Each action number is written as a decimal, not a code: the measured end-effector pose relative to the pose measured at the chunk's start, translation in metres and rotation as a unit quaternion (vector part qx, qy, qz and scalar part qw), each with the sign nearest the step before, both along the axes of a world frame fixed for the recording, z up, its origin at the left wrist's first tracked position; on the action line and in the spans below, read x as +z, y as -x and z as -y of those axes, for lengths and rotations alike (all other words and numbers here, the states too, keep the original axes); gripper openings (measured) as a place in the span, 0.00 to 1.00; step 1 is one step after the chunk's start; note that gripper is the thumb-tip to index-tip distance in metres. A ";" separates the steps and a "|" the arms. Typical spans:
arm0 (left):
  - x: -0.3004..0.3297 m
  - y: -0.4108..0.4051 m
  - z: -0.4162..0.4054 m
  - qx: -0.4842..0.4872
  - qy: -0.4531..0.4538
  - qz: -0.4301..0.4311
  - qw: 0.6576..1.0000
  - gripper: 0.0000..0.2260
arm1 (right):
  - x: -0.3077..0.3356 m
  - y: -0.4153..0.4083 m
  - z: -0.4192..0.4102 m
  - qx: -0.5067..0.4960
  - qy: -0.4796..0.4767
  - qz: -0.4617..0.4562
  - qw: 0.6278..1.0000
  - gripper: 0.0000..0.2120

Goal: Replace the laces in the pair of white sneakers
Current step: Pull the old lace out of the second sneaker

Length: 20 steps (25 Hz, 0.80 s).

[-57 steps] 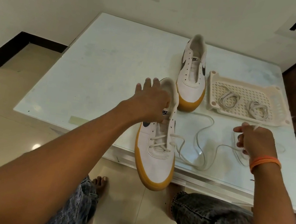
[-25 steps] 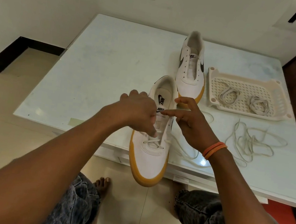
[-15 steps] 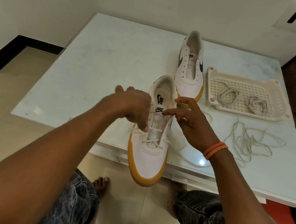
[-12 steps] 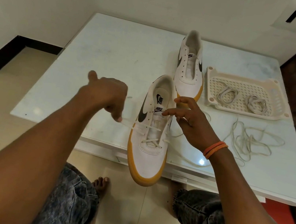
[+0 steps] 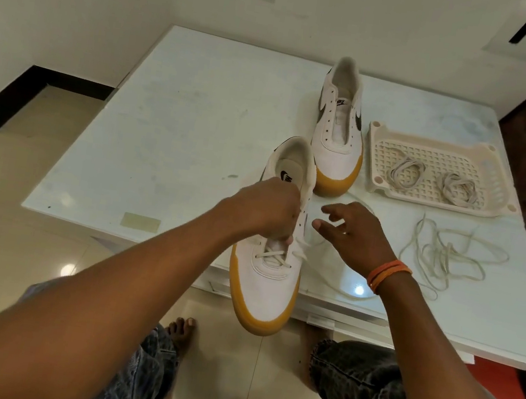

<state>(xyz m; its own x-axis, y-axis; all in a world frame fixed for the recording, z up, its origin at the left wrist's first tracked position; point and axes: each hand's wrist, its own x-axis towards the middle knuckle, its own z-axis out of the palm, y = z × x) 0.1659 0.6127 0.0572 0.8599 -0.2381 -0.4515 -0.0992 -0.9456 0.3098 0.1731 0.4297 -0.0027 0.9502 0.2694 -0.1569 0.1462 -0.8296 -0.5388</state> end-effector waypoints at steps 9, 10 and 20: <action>0.006 -0.004 -0.003 -0.004 0.024 -0.025 0.999 0.08 | 0.017 0.063 -0.015 -0.067 0.005 -0.095 0.993 0.31; 0.008 -0.004 -0.003 0.004 0.028 -0.027 0.999 0.07 | 0.012 0.065 -0.022 -0.049 0.005 -0.090 0.995 0.30; 0.053 -0.024 -0.097 0.190 -0.052 -0.059 0.979 0.09 | 0.001 0.055 -0.033 -0.044 -0.044 -0.087 0.994 0.23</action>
<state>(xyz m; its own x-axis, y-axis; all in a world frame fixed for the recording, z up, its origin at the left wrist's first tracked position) 0.1899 0.7095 0.1105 0.8181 0.1415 -0.5574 0.2960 -0.9346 0.1972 0.1183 0.4629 -0.0016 0.9312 0.2072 -0.3000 -0.0259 -0.7832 -0.6212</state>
